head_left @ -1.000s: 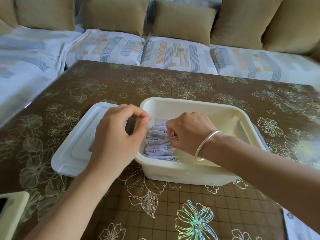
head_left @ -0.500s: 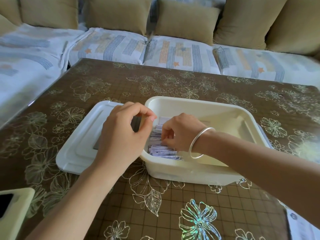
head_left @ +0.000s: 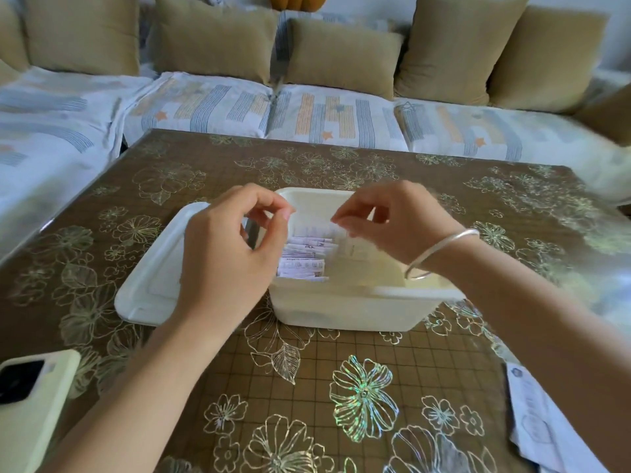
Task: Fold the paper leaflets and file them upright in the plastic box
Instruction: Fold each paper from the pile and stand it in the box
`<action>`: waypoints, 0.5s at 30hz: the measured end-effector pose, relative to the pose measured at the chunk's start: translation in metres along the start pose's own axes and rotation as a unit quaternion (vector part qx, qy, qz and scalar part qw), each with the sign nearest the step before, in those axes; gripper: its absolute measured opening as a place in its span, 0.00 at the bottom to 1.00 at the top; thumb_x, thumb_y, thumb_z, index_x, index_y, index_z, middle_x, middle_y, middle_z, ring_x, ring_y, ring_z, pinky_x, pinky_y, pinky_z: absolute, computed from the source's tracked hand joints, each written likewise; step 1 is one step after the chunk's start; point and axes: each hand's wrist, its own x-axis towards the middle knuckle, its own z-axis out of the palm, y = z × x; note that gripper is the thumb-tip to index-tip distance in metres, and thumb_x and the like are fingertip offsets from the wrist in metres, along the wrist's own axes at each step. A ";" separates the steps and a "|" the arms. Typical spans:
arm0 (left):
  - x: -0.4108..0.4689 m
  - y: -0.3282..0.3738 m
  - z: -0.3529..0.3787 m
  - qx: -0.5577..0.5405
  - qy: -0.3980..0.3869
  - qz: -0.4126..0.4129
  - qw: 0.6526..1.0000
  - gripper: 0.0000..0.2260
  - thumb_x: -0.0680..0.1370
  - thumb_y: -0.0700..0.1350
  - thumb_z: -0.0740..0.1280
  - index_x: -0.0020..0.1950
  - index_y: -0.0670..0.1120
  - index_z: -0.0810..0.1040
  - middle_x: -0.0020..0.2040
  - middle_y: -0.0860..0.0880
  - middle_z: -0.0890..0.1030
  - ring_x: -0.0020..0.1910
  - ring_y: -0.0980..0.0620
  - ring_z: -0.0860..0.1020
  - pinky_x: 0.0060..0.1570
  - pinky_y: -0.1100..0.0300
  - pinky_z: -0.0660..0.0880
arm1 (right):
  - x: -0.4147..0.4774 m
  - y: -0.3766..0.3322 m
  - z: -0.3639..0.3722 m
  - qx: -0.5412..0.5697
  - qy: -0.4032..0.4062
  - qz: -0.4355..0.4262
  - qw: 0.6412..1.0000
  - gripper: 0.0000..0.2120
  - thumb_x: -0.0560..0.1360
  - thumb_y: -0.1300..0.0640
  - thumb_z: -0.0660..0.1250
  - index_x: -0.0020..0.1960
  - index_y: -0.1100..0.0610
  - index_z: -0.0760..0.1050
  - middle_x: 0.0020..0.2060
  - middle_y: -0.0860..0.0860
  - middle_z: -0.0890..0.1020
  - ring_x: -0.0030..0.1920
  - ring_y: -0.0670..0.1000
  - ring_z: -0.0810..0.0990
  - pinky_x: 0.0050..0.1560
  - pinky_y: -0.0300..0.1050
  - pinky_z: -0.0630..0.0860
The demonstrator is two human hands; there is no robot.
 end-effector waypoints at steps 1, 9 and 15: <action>-0.006 0.013 0.003 -0.011 -0.006 0.009 1.000 0.02 0.77 0.41 0.69 0.46 0.46 0.80 0.41 0.56 0.80 0.42 0.62 0.77 0.38 0.72 0.69 | -0.022 0.000 -0.010 0.025 0.035 0.009 0.999 0.04 0.74 0.55 0.70 0.46 0.48 0.82 0.35 0.42 0.82 0.28 0.40 0.75 0.36 0.28 0.72; -0.100 0.082 0.074 -0.031 -0.117 0.084 0.989 0.02 0.76 0.45 0.68 0.44 0.49 0.79 0.41 0.57 0.79 0.43 0.56 0.76 0.49 0.55 0.72 | -0.226 0.059 0.018 -0.066 0.177 0.266 0.945 0.10 0.75 0.47 0.63 0.51 0.48 0.80 0.51 0.48 0.82 0.54 0.53 0.79 0.51 0.50 0.74; -0.151 0.086 0.097 -0.040 -0.198 0.029 0.979 0.04 0.75 0.47 0.66 0.46 0.52 0.80 0.43 0.60 0.79 0.44 0.59 0.77 0.47 0.54 0.75 | -0.271 0.077 0.054 -0.161 -0.041 0.340 0.926 0.46 0.65 0.28 0.25 0.77 0.46 0.49 0.77 0.43 0.51 0.76 0.44 0.43 0.75 0.48 0.40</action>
